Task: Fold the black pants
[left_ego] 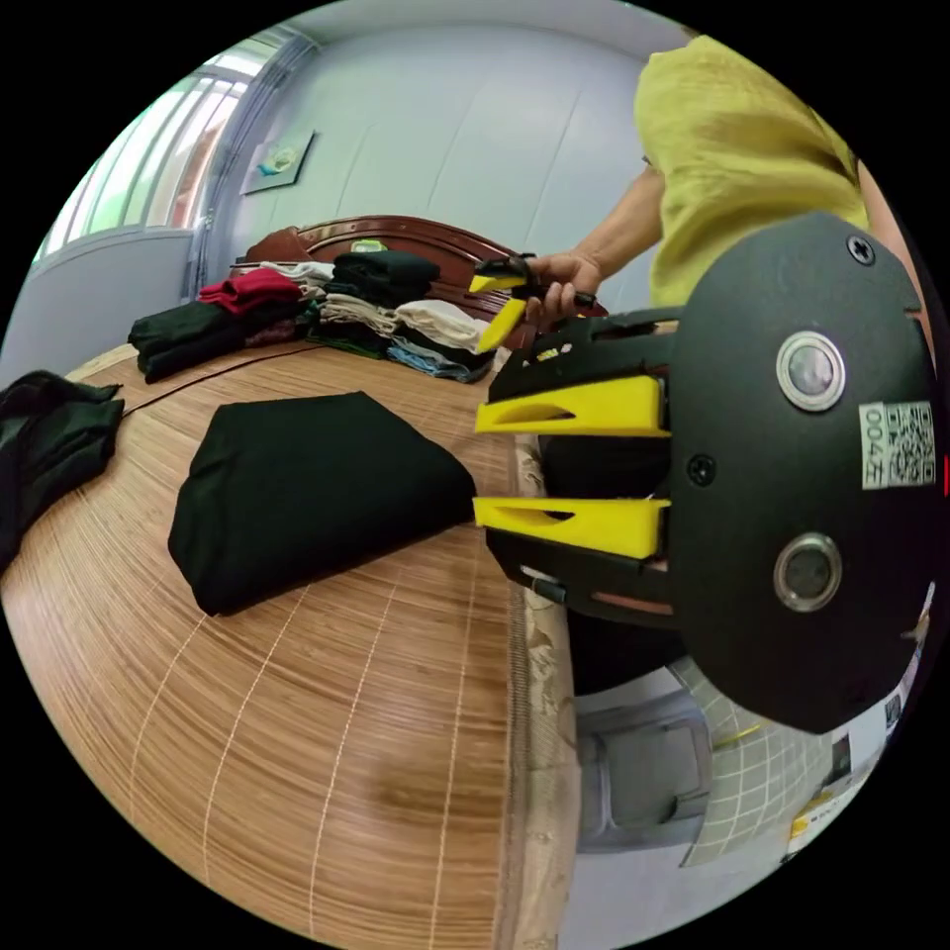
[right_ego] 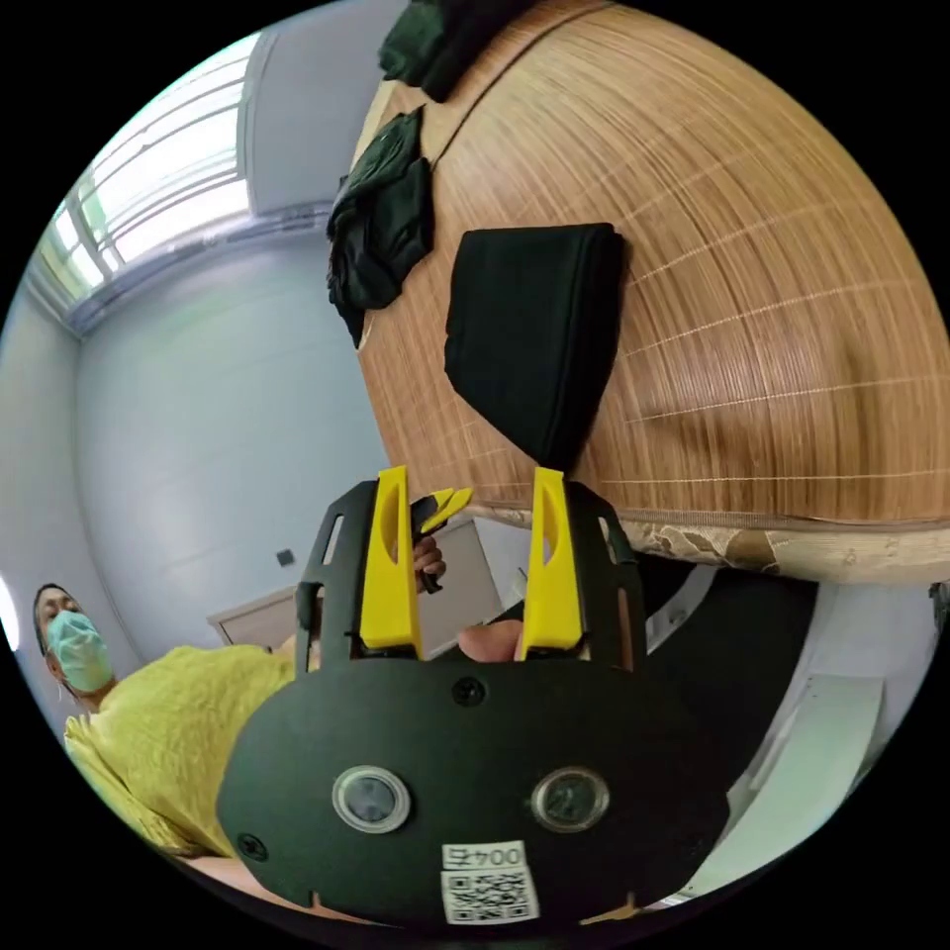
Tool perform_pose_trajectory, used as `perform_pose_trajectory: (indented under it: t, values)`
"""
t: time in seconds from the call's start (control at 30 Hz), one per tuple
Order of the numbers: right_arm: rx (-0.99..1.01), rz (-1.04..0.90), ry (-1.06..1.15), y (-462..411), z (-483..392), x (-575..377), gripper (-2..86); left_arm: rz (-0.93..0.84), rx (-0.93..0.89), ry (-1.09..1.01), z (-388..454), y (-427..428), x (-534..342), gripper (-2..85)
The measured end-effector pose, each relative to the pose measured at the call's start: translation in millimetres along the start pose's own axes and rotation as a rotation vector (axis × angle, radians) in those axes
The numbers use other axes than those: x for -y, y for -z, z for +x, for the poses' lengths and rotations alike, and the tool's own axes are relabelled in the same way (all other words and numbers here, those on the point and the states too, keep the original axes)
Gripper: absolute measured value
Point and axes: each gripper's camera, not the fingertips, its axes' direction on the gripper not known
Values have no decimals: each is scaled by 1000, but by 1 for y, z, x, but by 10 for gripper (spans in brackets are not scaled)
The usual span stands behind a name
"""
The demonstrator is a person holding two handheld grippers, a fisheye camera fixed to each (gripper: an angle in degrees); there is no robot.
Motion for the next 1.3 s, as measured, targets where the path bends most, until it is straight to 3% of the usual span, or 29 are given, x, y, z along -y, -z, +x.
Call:
perform_pose_trajectory:
  t: [0.17, 0.4, 0.6, 0.93, 1.07, 1.2, 1.3]
  values:
    - [77, 34, -100, 5, 54, 40, 210, 37, -33, 39, -12, -30, 32, 168]
    - [146, -4, -111, 7, 95, 90, 217, 78, -8, 77, -19, -62, 50, 176]
    - [206, -62, -94, 6, 116, 105, 211, 134, -1, 78, -15, -79, 49, 132]
    - [327, -130, -49, 0, 108, 110, 269, 197, -271, 231, 15, -55, 47, 45]
    - [474, -78, -88, -19, 107, 117, 298, 194, -269, 265, 39, -50, 49, 44]
    - [447, -95, -53, -43, 95, 136, 215, 175, -266, 283, 47, -62, 48, 48]
    - [177, -124, -25, -52, 80, 148, 122, 171, -246, 284, 53, -71, 50, 57]
